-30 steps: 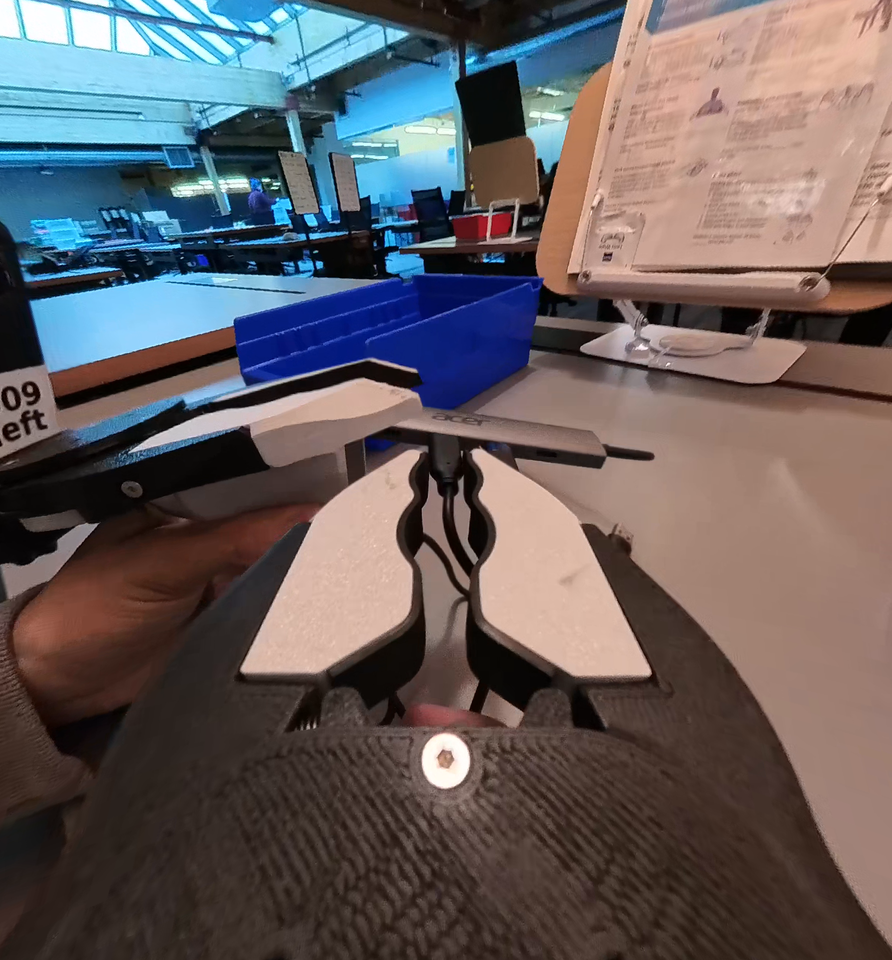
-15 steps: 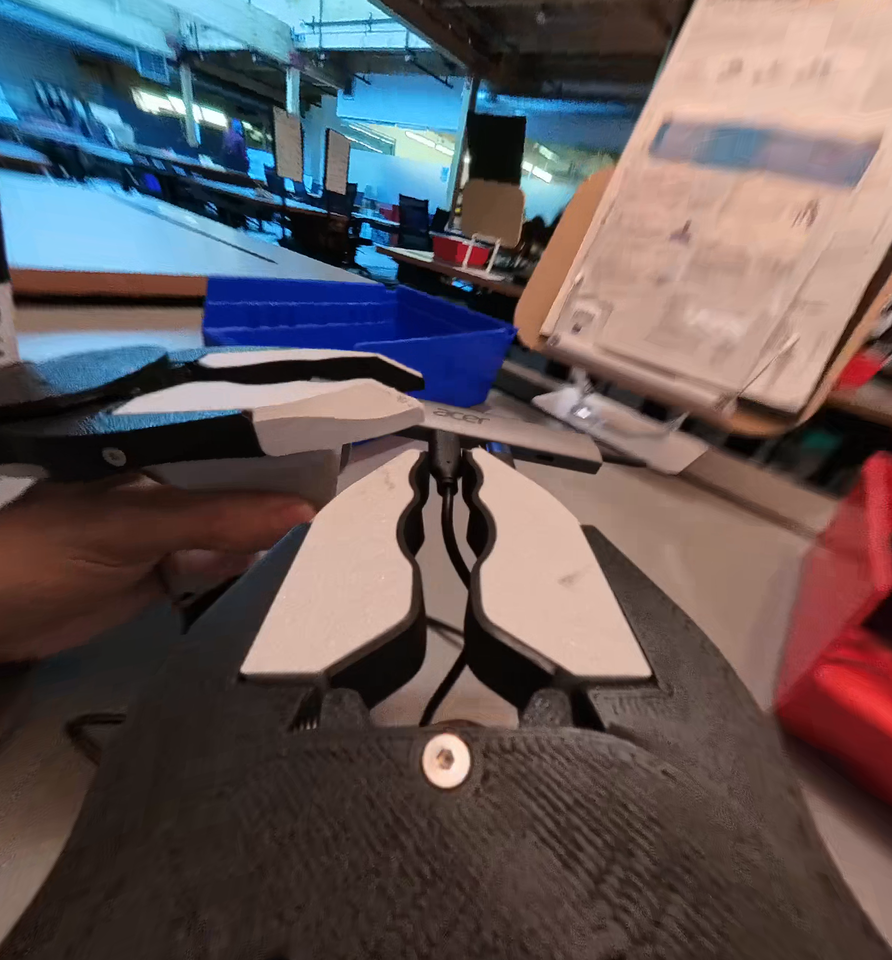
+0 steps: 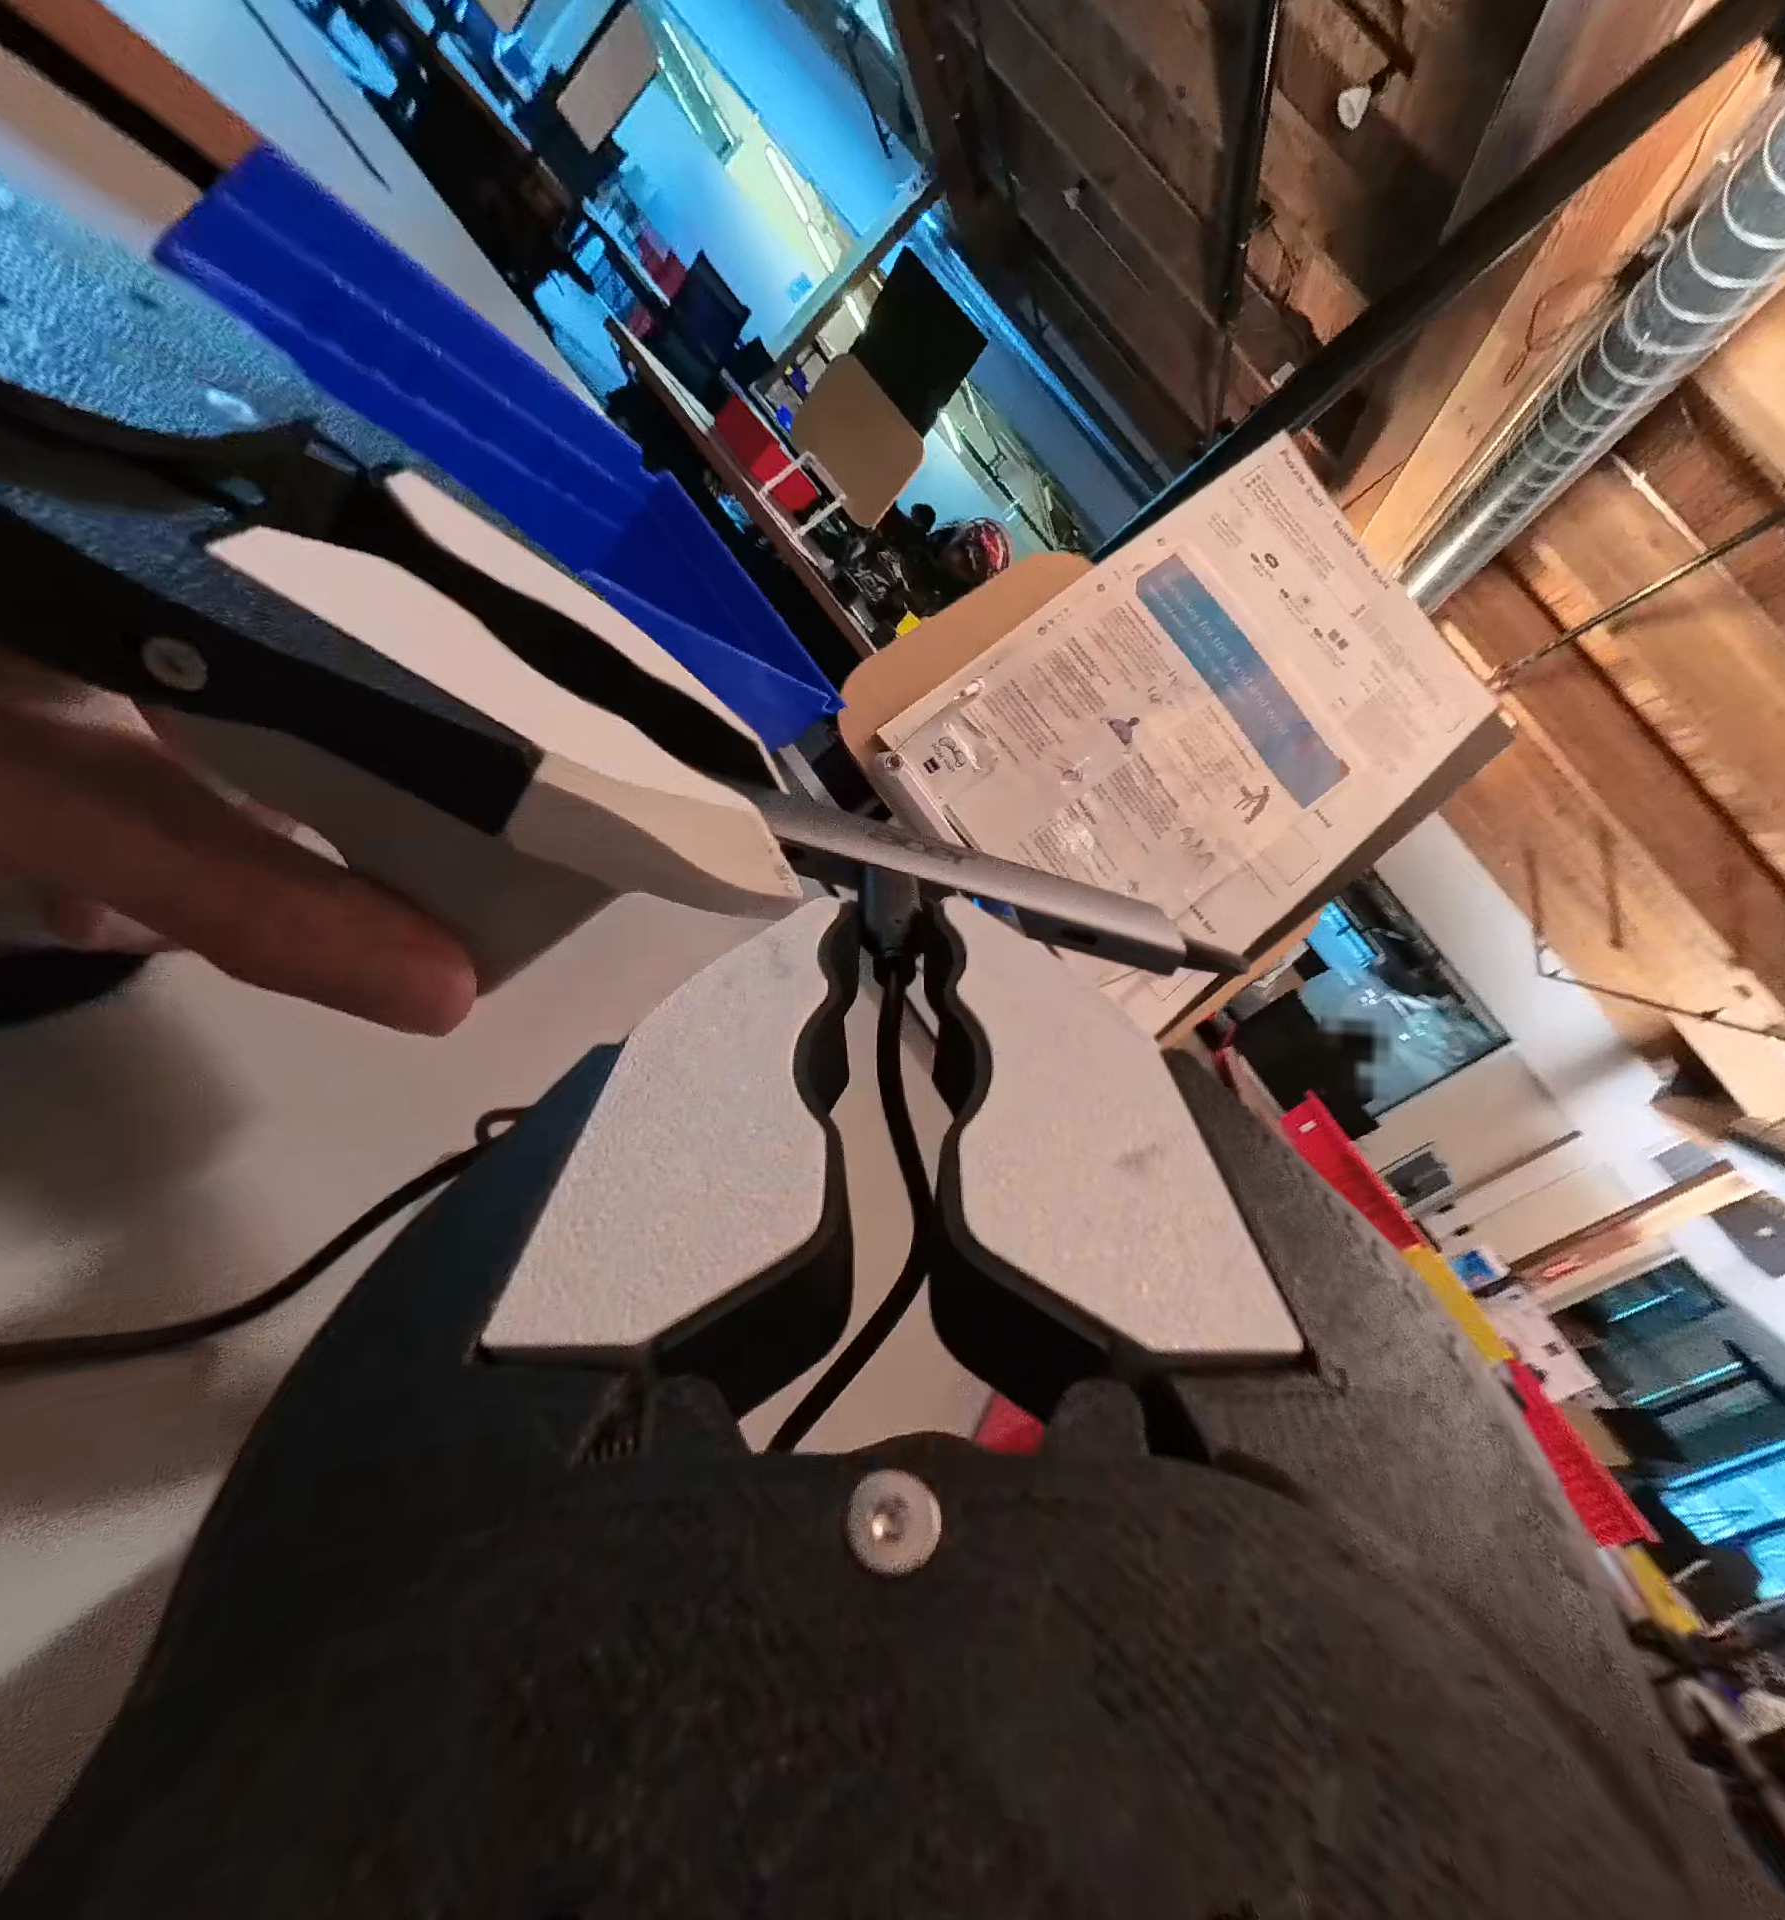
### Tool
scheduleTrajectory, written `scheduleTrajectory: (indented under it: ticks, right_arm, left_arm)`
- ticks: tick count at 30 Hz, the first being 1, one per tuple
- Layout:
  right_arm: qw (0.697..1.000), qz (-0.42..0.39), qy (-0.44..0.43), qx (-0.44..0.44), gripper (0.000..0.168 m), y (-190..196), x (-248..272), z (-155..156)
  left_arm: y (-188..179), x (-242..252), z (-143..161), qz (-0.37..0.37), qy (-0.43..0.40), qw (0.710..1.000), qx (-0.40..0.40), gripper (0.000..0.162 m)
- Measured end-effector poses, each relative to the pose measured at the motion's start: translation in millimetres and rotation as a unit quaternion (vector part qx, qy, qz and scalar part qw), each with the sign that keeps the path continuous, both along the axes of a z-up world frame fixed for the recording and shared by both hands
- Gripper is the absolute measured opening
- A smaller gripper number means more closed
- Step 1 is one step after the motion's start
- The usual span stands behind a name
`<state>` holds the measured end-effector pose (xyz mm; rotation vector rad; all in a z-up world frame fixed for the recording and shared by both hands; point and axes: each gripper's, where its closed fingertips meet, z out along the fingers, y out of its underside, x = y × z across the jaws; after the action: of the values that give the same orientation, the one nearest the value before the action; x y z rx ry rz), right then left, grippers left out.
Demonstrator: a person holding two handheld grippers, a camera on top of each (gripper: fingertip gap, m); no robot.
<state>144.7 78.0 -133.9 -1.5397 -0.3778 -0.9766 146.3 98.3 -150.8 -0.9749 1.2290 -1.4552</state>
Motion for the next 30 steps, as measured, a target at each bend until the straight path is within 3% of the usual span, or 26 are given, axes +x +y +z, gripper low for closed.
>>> scheduleTrajectory:
  ticks: [5,10,17,26,30]
  right_arm:
    - [1.000,0.008,0.026,0.005,0.012,0.2,0.3,-2.2]
    - [0.988,0.027,0.144,0.042,0.012,3.4,4.4,-6.9]
    - [0.949,0.069,0.293,0.088,0.013,6.5,8.9,-15.9]
    - [0.955,0.064,0.278,0.079,0.012,9.2,12.1,-23.6]
    - [0.943,0.068,0.317,0.068,0.012,8.9,13.1,-30.7]
  left_arm:
    - [-1.2,1.6,-4.8,0.007,0.006,1.000,0.003,0.023]
    - [3.7,1.7,-6.8,0.034,0.014,0.999,0.020,0.024]
    - [12.5,3.7,-13.7,0.069,0.037,0.996,0.032,0.024]
    - [13.4,6.9,-23.1,0.049,0.072,0.996,-0.006,0.024]
    - [13.4,7.8,-28.9,0.050,0.087,0.995,-0.004,0.024]
